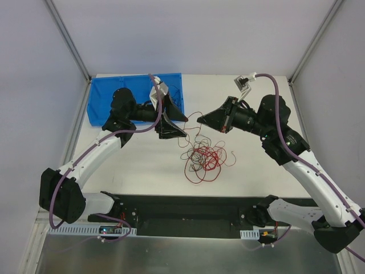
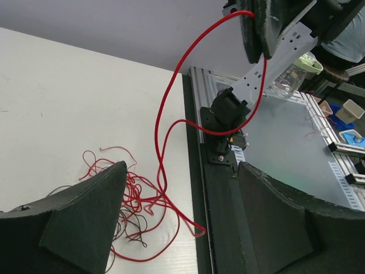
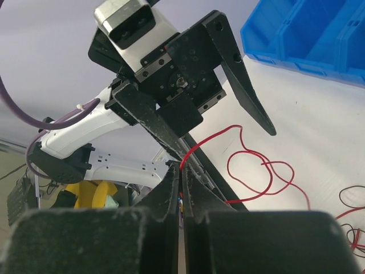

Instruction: Untangle the cables

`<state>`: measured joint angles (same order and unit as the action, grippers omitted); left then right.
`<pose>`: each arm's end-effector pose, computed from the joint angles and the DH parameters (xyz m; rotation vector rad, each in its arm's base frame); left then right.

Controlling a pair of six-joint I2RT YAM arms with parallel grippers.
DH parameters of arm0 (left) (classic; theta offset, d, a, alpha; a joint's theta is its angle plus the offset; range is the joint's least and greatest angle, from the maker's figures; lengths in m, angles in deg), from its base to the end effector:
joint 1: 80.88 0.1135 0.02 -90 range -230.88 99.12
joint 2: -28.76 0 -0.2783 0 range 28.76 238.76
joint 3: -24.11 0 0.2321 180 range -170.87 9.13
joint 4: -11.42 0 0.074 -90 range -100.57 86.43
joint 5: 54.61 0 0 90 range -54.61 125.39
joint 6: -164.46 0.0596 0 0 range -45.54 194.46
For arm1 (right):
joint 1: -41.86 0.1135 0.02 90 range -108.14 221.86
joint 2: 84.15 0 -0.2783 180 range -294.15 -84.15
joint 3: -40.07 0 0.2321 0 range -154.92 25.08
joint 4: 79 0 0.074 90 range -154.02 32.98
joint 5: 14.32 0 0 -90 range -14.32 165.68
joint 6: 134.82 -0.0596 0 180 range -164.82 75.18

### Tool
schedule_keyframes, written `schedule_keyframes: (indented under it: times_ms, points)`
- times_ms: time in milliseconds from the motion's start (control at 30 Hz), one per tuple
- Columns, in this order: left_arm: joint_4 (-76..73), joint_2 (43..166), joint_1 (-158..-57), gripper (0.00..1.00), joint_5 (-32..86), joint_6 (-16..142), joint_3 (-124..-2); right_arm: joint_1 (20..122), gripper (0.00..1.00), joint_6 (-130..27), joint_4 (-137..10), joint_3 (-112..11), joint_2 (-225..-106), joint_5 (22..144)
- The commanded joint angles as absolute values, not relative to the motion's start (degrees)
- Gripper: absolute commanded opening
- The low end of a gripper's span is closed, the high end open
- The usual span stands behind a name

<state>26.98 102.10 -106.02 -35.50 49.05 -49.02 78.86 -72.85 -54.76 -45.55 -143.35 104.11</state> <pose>0.2137 -0.1625 0.4040 1.1447 1.2320 -1.4796 0.1520 0.1501 0.4606 -0.5543 1.5893 1.2566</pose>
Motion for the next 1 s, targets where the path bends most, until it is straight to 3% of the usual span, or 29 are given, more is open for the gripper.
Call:
schedule_keyframes:
  times_ms: [0,300,500,567,600,633,667,767,800,867,967]
  points:
    - [23.8,102.4,-106.3,0.76,-35.3,53.5,-52.0,78.8,0.0,-72.3,-56.9,-46.4,-141.2,104.6]
    - [22.2,105.5,-107.2,0.69,-36.8,53.8,-53.1,78.8,0.0,-71.4,-56.4,-47.4,-140.9,104.2]
    - [19.4,105.6,-107.4,0.23,-36.0,55.9,-54.1,78.8,0.0,-70.4,-55.9,-47.6,-140.3,104.0]
    - [16.2,104.4,-107.4,0.0,-33.3,59.0,-54.3,78.8,0.0,-69.1,-54.4,-47.3,-140.0,102.9]
    - [14.1,103.9,-107.4,0.0,-31.0,60.6,-54.2,78.9,0.0,-68.0,-53.3,-47.2,-139.7,101.9]
    - [12.5,103.1,-107.4,0.0,-28.8,62.6,-54.3,78.9,0.04,-66.7,-51.2,-47.2,-139.3,100.3]
    - [10.3,102.6,-107.4,0.0,-26.0,64.3,-54.2,78.9,0.17,-65.0,-48.6,-47.3,-138.8,97.5]
    - [5.6,100.0,-107.2,0.0,-14.0,68.6,-53.6,78.8,0.68,-60.5,-38.3,-46.6,-136.8,85.2]
    - [5.1,98.9,-107.1,0.0,-10.3,69.3,-53.1,78.8,0.8,-59.3,-34.8,-45.5,-135.5,80.7]
    - [3.9,97.4,-106.6,0.0,-3.1,70.3,-52.1,78.7,0.94,-58.0,-32.2,-41.9,-132.6,76.8]
    - [3.6,95.4,-105.9,0.0,7.4,70.9,-50.8,78.8,0.96,-57.4,-32.0,-33.1,-128.3,76.7]
